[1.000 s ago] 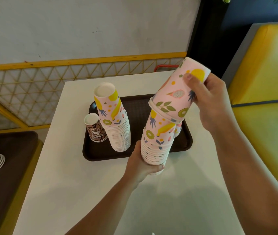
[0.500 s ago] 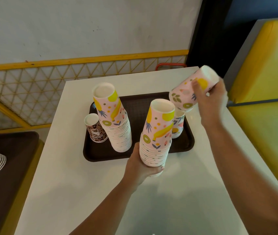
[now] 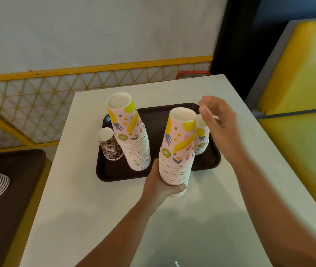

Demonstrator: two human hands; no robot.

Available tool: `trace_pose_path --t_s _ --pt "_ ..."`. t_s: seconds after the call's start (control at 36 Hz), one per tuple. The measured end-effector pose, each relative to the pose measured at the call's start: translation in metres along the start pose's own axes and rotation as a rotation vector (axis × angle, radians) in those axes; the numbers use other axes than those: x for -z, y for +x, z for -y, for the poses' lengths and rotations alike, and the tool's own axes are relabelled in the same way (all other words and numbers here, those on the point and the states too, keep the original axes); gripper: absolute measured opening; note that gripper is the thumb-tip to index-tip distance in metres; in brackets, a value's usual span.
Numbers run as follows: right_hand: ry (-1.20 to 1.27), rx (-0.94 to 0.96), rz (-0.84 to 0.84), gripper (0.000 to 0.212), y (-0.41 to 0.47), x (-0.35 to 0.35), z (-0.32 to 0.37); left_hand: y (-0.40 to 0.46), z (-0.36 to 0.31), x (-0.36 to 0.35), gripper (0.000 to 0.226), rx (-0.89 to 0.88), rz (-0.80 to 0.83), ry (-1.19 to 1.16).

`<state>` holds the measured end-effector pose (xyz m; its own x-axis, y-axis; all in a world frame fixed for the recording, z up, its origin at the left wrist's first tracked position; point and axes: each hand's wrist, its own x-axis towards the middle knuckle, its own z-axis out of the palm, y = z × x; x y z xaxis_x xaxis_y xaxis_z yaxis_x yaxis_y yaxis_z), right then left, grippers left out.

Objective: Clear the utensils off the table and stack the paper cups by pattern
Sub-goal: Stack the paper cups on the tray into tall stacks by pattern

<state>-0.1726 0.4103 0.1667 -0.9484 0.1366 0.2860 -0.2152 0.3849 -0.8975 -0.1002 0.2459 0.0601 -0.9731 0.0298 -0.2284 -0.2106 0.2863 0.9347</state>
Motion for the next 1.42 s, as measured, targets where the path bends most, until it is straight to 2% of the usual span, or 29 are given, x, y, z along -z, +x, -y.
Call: trace_pose_path --t_s 0.06,0.11,0.19,0.44,0.81,0.94,1.06,1.14,1.19,1.28,1.42 --pt "-0.016 0.008 0.144 0.036 -0.010 0.001 0.016 0.000 0.000 -0.001 0.080 0.007 0.008 -0.019" --pt "-0.077 0.003 0.256 0.045 -0.019 0.000 0.025 -0.001 0.000 -0.003 0.080 0.004 0.014 -0.028" --pt "-0.124 0.024 0.288 0.056 -0.028 -0.002 0.030 -0.001 -0.001 -0.004 0.082 -0.004 0.014 -0.027" --pt "-0.097 0.043 0.160 0.055 -0.034 -0.002 0.032 -0.004 -0.002 -0.005 0.080 -0.025 0.022 -0.014" --pt "-0.028 -0.002 0.140 0.045 -0.024 0.005 0.043 -0.001 0.001 -0.006 0.091 -0.012 0.029 -0.016" --pt "0.146 -0.092 0.047 0.037 -0.006 0.013 0.046 0.001 0.003 -0.003 0.080 -0.015 0.010 -0.022" --pt "0.405 -0.115 -0.046 0.014 0.010 0.023 0.052 0.003 0.005 -0.003 0.080 -0.006 -0.007 -0.031" --pt "0.491 -0.140 -0.178 0.032 0.024 0.029 0.049 0.003 0.007 -0.002 0.080 -0.003 -0.004 -0.032" --pt "0.391 -0.116 -0.251 0.041 0.032 0.028 0.040 0.004 0.007 -0.002 0.082 -0.002 -0.003 -0.042" --pt "0.102 -0.029 -0.319 0.045 0.041 0.020 0.021 0.004 0.008 -0.002 0.088 0.001 0.001 -0.042" --pt "-0.092 -0.016 -0.212 0.053 0.040 0.002 -0.016 0.006 0.004 -0.001 0.088 -0.003 -0.005 -0.017"
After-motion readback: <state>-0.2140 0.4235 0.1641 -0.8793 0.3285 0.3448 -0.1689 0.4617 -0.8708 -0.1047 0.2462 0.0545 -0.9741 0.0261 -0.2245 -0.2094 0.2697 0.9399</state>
